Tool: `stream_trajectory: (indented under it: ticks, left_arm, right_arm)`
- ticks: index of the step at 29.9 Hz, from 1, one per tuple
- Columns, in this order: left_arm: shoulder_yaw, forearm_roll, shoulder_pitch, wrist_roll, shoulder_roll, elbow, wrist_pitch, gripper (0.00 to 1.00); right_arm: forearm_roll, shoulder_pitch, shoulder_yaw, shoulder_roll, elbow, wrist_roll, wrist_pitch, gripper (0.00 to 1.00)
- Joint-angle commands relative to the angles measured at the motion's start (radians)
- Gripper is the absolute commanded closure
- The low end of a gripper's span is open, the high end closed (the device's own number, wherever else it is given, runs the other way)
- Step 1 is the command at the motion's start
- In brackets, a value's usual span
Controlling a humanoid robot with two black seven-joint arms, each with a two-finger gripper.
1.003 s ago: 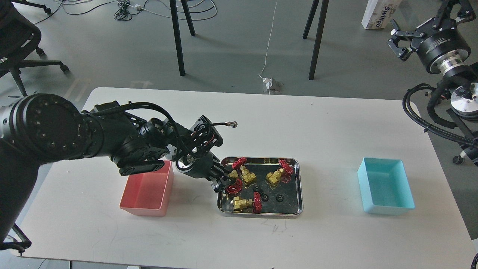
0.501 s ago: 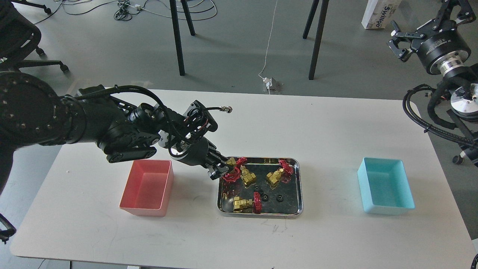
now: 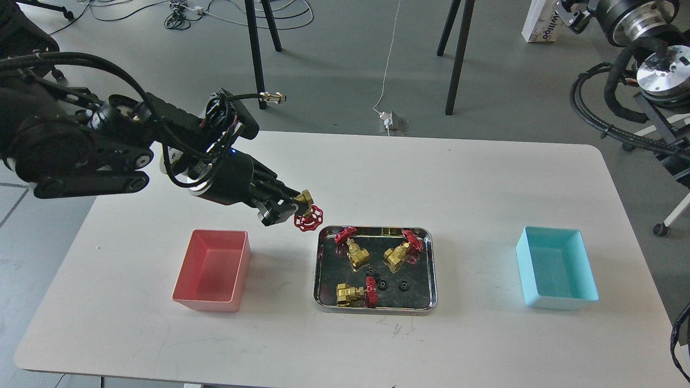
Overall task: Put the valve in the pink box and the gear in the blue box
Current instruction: 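Lift the valve and carry it over the pink box, then lower the valve into the pink box and open the left gripper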
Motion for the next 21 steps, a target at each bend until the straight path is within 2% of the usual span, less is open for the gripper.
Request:
stream_trajectory:
  ticks: [1, 5, 10, 18, 21]
  left_arm:
    - [0.002, 0.101, 0.007, 0.0, 0.147, -0.028, 0.001, 0.9]
    - [-0.007, 0.212, 0.131, 0.0, 0.275, -0.012, 0.001, 0.9]
    - [-0.098, 0.298, 0.262, 0.0, 0.367, 0.015, 0.001, 0.9]
    - [-0.217, 0.305, 0.428, 0.0, 0.359, 0.078, 0.001, 0.9]
    - [-0.236, 0.305, 0.478, 0.0, 0.338, 0.139, 0.001, 0.89]
  right_arm:
    - [-0.016, 0.045, -0.083, 0.018, -0.006, -0.001, -0.047, 0.01]
    - [-0.015, 0.039, -0.083, 0.022, -0.007, 0.004, -0.044, 0.01]
    - [-0.015, 0.01, -0.083, 0.049, -0.003, 0.005, -0.044, 0.01]
    - [-0.013, -0.023, -0.083, 0.055, -0.001, 0.007, -0.042, 0.01]
    - [-0.013, -0.036, -0.081, 0.053, 0.002, 0.007, -0.042, 0.01]
